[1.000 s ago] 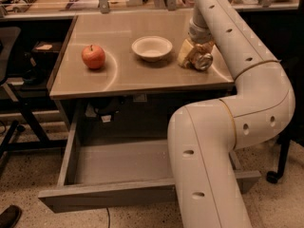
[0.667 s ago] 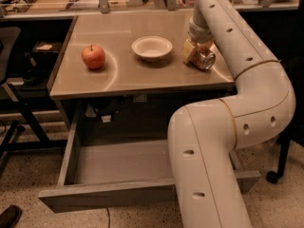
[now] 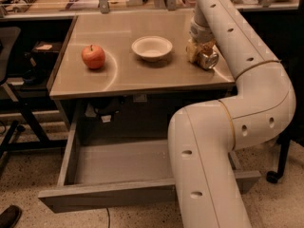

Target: Place orange can into top drawer

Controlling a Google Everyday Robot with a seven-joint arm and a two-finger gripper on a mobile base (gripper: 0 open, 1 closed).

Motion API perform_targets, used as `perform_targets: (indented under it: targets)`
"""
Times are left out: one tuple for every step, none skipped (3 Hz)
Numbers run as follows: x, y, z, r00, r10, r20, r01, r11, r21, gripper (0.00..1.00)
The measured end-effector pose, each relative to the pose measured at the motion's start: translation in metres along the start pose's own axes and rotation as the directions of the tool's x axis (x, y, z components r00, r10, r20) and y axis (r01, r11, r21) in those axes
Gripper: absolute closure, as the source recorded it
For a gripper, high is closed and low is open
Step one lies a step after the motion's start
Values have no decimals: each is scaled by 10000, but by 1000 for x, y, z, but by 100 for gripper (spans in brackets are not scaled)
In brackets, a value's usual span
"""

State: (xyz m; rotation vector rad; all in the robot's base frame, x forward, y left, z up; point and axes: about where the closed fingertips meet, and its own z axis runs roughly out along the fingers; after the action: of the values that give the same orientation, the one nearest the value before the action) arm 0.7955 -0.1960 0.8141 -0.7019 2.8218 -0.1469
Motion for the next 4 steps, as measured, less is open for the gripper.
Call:
perform_targets:
  targets:
    - [-2, -4, -7, 9985, -420, 359, 418, 9991, 66, 100]
    - [3, -12, -18, 9956, -727, 598, 724, 9974, 65, 100]
    - [17, -18, -29, 9922, -994, 753, 1014, 9946, -229, 100]
    - [33, -19, -38, 9850, -1463, 918, 1524, 9862, -640, 100]
